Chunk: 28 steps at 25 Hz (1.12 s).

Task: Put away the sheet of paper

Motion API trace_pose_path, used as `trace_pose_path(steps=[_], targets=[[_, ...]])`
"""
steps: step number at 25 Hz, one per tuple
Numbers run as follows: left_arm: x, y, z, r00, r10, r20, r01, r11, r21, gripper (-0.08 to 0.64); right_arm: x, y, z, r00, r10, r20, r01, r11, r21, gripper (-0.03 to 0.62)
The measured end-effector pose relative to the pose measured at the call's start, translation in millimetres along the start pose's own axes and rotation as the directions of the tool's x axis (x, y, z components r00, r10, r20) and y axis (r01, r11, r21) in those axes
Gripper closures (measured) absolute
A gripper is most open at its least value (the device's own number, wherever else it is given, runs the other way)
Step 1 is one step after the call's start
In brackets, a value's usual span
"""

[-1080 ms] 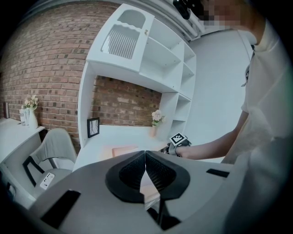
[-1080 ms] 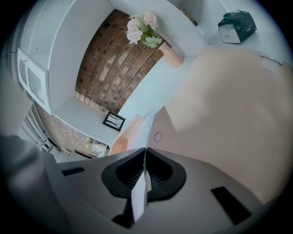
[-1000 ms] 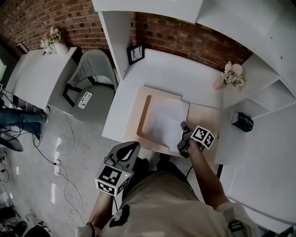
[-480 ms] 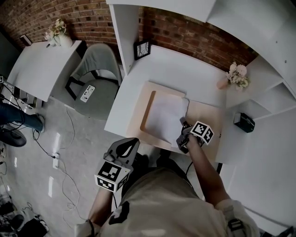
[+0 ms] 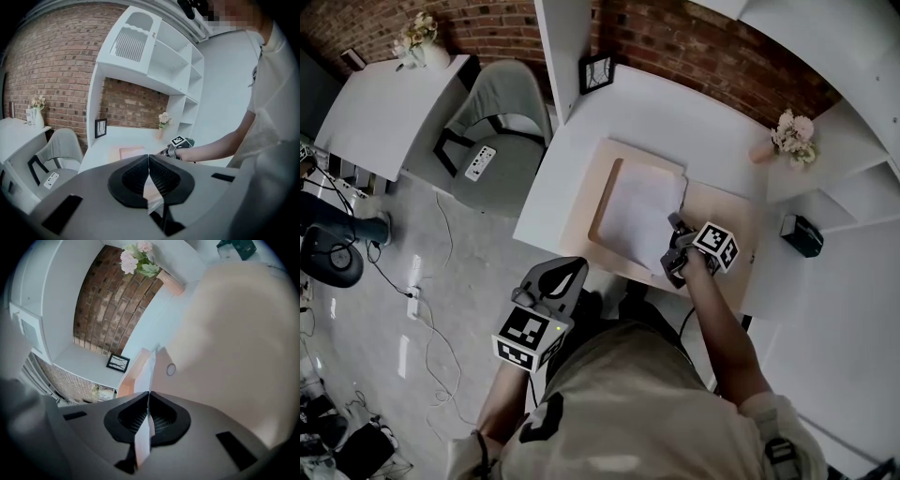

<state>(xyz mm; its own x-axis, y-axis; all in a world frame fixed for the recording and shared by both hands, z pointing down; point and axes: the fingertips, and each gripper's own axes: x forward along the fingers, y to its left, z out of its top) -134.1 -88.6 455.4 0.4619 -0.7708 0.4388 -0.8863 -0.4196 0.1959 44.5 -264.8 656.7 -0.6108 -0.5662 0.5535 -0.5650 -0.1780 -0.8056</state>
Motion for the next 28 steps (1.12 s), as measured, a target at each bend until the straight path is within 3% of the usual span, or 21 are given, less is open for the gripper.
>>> trace_pose_path(steps=[28], targets=[[-2,9,-11,0.999,0.02,-0.032,-0.021,1.0,-0.022,0.543,37,17,-25,0.997,0.051,-0.052,-0.048,0.997,0.059,0.565]])
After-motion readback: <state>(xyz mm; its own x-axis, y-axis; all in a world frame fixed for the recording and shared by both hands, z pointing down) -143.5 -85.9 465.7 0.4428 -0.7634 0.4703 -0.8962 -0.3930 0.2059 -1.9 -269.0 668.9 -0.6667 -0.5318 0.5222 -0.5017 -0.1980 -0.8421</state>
